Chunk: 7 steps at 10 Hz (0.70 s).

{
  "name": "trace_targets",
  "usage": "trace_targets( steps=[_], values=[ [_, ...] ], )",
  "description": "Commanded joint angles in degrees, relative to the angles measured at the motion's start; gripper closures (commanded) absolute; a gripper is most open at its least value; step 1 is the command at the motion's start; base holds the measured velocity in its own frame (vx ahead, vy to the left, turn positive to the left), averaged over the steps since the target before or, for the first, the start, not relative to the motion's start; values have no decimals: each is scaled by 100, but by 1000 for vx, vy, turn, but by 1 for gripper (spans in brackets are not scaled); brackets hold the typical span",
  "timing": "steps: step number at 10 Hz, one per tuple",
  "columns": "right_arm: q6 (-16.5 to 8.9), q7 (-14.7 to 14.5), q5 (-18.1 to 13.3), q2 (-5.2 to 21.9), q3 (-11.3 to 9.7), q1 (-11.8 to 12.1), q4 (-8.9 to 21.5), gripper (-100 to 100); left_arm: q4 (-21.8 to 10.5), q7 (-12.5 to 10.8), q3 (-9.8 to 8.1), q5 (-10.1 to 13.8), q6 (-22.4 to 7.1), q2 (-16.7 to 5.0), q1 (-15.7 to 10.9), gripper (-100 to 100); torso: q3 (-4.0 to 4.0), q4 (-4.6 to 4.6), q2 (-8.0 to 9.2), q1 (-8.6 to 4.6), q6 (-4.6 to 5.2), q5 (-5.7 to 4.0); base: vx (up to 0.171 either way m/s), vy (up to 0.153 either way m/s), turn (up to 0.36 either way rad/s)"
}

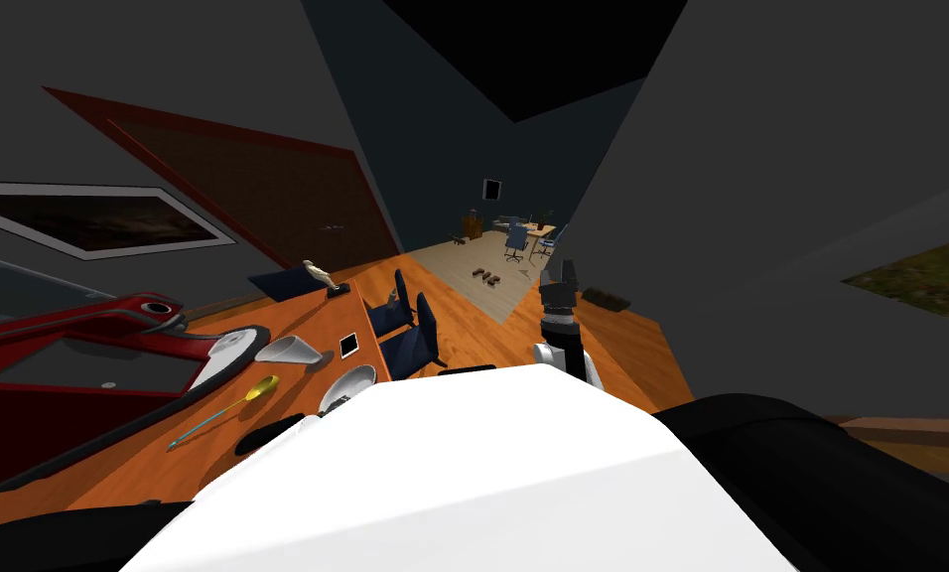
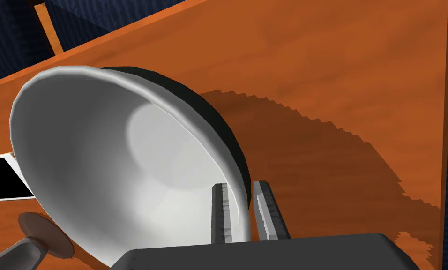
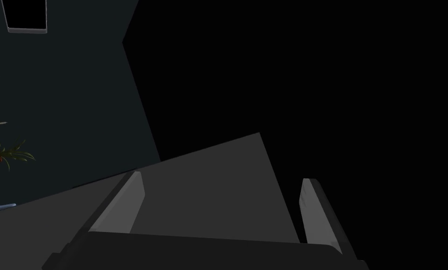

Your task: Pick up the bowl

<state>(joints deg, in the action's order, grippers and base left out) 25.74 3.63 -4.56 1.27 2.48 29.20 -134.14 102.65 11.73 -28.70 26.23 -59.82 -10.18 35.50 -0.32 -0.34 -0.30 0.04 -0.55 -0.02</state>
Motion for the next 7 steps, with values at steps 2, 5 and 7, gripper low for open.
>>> trace_targets(
  steps=[2, 5, 7],
  values=[
    [0, 0, 0, 0, 0, 1, 0, 0, -4, -6, 0, 0, -2, 3, 1, 100, -2, 0, -4, 1, 0, -1, 1, -2, -5],
    [0, 0, 0, 0, 0, 0, -1, 0, 101, -55, -87, 34, -148, 22, 130, 100, -7, -19, 6, 62, -29, 25, 2, 6, 18],
    [0, 0, 0, 0, 0, 1, 0, 0, 314, -45, -152, 103, -306, 20, 224, 100, 0, -17, 17, 80, -31, 29, -7, -8, 37]
  ],
)
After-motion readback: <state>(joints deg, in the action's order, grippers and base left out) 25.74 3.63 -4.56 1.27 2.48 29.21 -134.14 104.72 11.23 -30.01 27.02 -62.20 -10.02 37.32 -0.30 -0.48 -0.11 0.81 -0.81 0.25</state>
